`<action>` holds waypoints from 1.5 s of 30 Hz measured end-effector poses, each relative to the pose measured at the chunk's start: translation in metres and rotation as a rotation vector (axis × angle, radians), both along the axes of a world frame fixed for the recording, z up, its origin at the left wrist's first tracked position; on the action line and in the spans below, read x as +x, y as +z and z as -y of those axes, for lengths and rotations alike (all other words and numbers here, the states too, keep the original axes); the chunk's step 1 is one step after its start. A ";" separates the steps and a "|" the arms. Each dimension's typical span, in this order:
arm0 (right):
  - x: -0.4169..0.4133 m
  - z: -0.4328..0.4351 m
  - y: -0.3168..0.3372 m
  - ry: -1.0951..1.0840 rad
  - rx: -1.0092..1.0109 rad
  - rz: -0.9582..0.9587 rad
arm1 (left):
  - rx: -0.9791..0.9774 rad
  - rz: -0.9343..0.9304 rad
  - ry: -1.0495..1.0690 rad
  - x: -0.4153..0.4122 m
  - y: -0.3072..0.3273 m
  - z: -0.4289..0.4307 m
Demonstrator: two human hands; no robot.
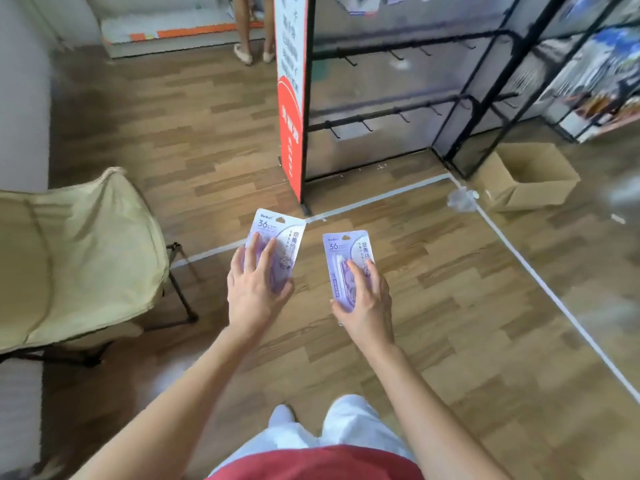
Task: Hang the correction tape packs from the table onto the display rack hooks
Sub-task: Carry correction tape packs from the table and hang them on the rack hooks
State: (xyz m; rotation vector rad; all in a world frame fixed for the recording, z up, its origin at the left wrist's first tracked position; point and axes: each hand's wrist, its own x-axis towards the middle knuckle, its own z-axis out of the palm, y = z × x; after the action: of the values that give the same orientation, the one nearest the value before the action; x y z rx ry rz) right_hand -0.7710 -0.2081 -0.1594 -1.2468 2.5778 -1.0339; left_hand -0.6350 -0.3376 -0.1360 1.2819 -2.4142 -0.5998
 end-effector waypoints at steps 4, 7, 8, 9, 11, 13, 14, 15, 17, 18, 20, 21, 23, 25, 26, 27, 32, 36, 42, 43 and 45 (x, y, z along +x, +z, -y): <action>-0.041 0.002 0.003 -0.081 -0.056 -0.016 | -0.006 -0.015 -0.087 -0.053 0.000 0.012; -0.078 0.002 -0.001 -0.137 -0.085 -0.022 | -0.018 -0.029 -0.122 -0.099 0.000 0.017; -0.093 0.002 -0.002 -0.142 -0.088 -0.024 | -0.012 -0.034 -0.126 -0.116 -0.001 0.018; -0.109 0.001 -0.004 -0.144 -0.089 -0.023 | 0.002 -0.037 -0.130 -0.134 -0.001 0.019; -0.149 0.001 -0.007 -0.138 -0.086 -0.037 | 0.017 -0.044 -0.135 -0.173 -0.003 0.020; -0.194 0.003 -0.008 -0.122 -0.088 -0.079 | 0.005 -0.060 -0.119 -0.216 -0.004 0.021; -0.216 0.004 -0.006 -0.117 -0.084 -0.097 | 0.008 -0.065 -0.104 -0.238 -0.002 0.022; -0.240 0.007 -0.003 -0.109 -0.077 -0.109 | 0.012 -0.072 -0.089 -0.260 0.001 0.022; -0.287 0.011 0.003 -0.079 -0.058 -0.124 | 0.001 -0.098 -0.073 -0.303 0.009 0.022; -0.309 0.015 0.007 -0.067 -0.056 -0.135 | -0.010 -0.110 -0.069 -0.323 0.014 0.023; -0.351 0.025 0.015 -0.069 -0.069 -0.139 | -0.025 -0.126 -0.063 -0.360 0.023 0.029; -0.370 0.030 0.019 -0.073 -0.087 -0.152 | -0.031 -0.131 -0.054 -0.377 0.026 0.033; -0.405 0.041 0.027 -0.061 -0.131 -0.183 | -0.044 -0.150 -0.041 -0.408 0.034 0.045; -0.439 0.056 0.037 -0.046 -0.166 -0.202 | -0.069 -0.184 -0.039 -0.441 0.045 0.062; -0.457 0.066 0.042 -0.045 -0.187 -0.221 | -0.086 -0.203 -0.036 -0.457 0.050 0.071; -0.475 0.076 0.048 -0.047 -0.210 -0.247 | -0.101 -0.219 -0.031 -0.473 0.056 0.082; -0.560 0.135 0.083 -0.045 -0.298 -0.364 | -0.176 -0.266 -0.020 -0.545 0.082 0.139; -0.618 0.182 0.114 -0.033 -0.322 -0.444 | -0.209 -0.304 0.004 -0.595 0.106 0.185; -0.677 0.236 0.145 0.001 -0.355 -0.480 | -0.268 -0.333 0.037 -0.642 0.142 0.227; -0.684 0.243 0.148 0.013 -0.362 -0.483 | -0.282 -0.329 0.042 -0.645 0.145 0.233; -0.696 0.258 0.153 0.042 -0.385 -0.487 | -0.294 -0.319 0.054 -0.650 0.151 0.240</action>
State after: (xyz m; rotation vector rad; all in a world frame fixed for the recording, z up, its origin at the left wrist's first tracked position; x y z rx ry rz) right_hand -1.4666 -0.4657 -0.0064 -1.8386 2.7497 -1.4190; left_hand -1.2849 -0.5780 0.0145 1.0385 -2.1049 -0.3820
